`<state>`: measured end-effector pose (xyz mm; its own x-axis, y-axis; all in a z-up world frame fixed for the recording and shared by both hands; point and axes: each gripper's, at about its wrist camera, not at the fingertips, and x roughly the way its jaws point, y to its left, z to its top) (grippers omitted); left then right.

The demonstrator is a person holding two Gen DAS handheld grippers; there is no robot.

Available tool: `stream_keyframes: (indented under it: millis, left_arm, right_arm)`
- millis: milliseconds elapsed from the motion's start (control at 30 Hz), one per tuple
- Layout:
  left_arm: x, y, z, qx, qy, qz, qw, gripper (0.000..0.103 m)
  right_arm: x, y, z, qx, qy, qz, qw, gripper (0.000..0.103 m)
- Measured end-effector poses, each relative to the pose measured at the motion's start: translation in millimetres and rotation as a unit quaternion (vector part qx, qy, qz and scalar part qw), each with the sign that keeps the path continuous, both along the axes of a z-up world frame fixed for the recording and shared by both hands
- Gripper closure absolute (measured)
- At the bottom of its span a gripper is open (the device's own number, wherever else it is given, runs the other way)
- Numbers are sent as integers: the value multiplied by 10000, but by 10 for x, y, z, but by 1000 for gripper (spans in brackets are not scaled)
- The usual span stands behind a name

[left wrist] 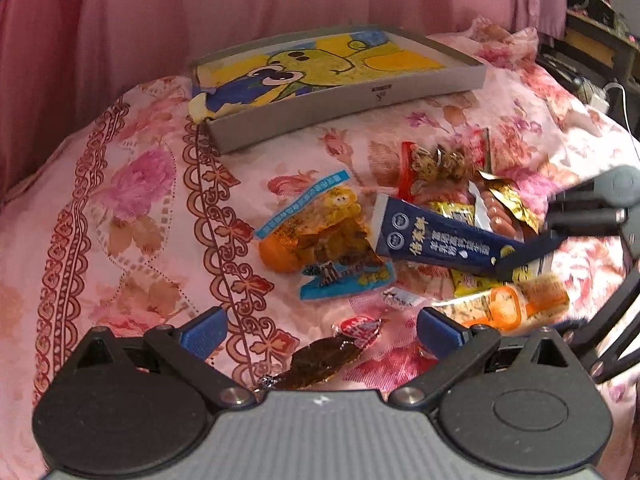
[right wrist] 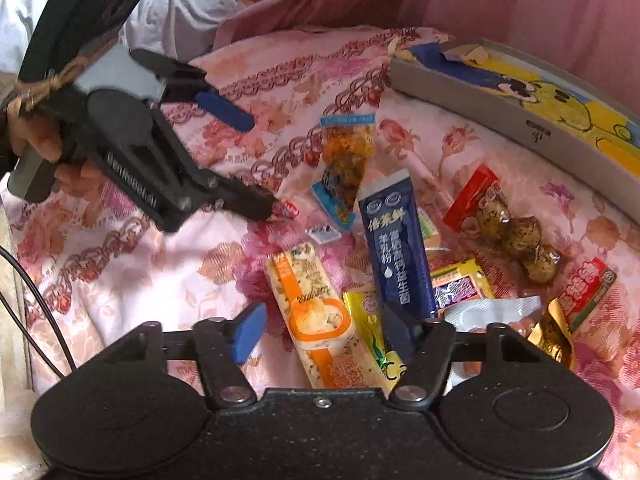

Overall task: Organize snacks
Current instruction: 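Lower the right tool onto the orange-striped cheese stick while the left tool approaches the yellow snack bag, then close the right tool on the cheese stick while the left tool grasps the yellow snack bag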

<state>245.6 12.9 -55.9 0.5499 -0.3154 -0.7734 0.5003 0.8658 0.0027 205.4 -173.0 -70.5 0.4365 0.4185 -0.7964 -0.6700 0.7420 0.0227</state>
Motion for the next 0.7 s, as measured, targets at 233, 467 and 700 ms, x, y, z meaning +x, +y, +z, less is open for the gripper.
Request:
stream_keyframes:
  millis: [233, 467, 700]
  left_arm:
    - [160, 31, -57, -468, 149, 716, 9962, 1]
    - [300, -129, -142, -863, 267, 982, 9911, 1]
    - [386, -123, -238, -1004, 366, 1304, 9857, 3]
  right_arm:
    - [-21, 84, -216, -403, -88, -49, 9991, 53]
    - [-127, 4, -204, -488, -404, -144, 9979, 66]
    - [-130, -38, -169, -923, -757, -324, 9923, 67]
